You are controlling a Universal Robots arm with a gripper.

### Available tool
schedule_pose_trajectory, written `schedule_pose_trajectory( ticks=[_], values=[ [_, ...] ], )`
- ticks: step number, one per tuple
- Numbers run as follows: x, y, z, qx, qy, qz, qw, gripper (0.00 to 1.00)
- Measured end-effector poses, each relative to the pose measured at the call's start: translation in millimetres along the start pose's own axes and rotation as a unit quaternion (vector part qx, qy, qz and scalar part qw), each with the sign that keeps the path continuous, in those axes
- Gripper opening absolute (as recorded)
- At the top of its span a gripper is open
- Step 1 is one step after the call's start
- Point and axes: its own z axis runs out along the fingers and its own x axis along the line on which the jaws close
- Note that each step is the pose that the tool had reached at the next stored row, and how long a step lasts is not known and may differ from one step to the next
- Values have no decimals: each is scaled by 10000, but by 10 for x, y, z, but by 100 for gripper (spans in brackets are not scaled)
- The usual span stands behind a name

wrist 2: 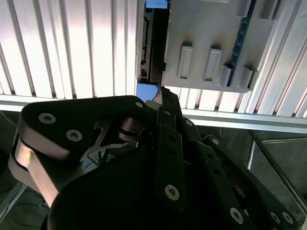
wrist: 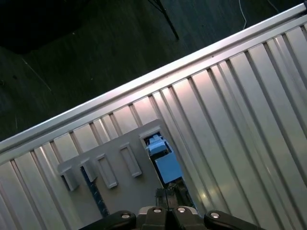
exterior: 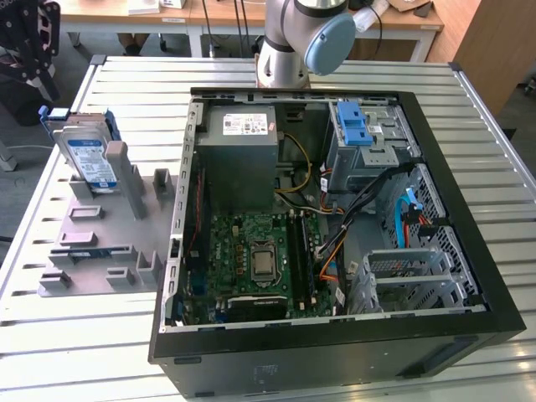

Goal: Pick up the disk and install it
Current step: 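Pick up the disk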

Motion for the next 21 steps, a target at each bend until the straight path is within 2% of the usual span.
schedule_pose_trajectory(
  ticks=[4,7,12,18,19,21],
  values=[
    [1,2,2,-10,0,-320,9995,11],
    [2,3,4,-17,0,-558,9984,11],
    [3,5,8,-30,-1,-979,9952,11],
    [4,7,12,-44,0,-1430,9897,11],
    [4,7,12,-45,0,-1467,9892,11],
    [4,7,12,-45,1,-1476,9890,11]
  ],
)
